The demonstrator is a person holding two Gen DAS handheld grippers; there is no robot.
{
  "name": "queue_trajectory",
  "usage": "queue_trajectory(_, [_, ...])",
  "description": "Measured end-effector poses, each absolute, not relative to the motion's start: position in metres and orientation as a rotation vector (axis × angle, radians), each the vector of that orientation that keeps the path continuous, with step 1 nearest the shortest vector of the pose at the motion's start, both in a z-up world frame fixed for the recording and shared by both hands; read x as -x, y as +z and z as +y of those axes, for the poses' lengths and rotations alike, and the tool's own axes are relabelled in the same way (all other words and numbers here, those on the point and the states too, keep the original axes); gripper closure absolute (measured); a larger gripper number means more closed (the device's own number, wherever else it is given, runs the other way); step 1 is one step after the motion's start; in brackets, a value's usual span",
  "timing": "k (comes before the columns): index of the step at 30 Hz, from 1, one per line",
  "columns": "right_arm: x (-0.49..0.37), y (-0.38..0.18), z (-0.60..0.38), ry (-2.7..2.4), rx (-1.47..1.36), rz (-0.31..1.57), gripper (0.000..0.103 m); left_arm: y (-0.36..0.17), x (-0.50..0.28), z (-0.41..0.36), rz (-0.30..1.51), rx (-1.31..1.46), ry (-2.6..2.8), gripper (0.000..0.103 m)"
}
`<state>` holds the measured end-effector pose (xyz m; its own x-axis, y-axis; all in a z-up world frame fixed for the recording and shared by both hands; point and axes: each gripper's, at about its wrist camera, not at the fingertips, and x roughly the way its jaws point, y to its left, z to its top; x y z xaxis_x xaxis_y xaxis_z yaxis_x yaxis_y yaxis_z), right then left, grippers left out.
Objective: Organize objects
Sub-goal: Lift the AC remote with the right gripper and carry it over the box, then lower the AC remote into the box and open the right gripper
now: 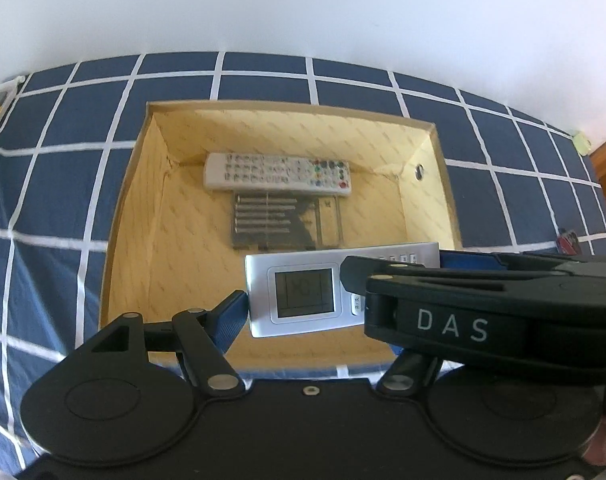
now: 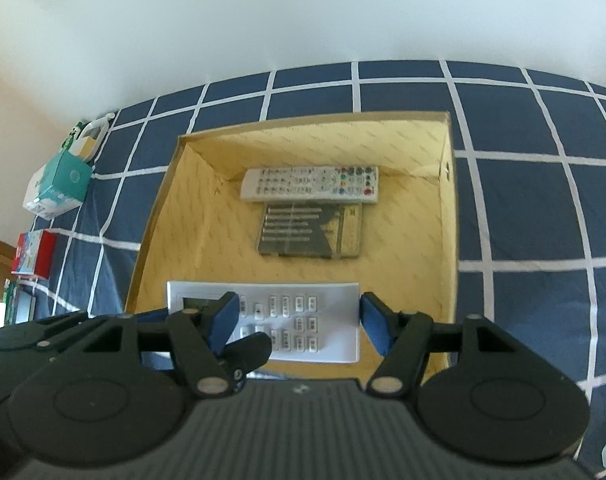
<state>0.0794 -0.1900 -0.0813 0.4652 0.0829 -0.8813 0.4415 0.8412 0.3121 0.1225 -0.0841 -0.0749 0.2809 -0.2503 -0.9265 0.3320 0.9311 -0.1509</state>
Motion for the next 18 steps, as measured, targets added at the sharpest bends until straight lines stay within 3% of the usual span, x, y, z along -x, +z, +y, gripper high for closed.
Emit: queue_trajectory(18, [-0.174,-0.148,-0.250,-0.256,-0.630,1.119,0.037,-0.136,-0.229,-0.116,1.294,-0.131,-0.408,0.035])
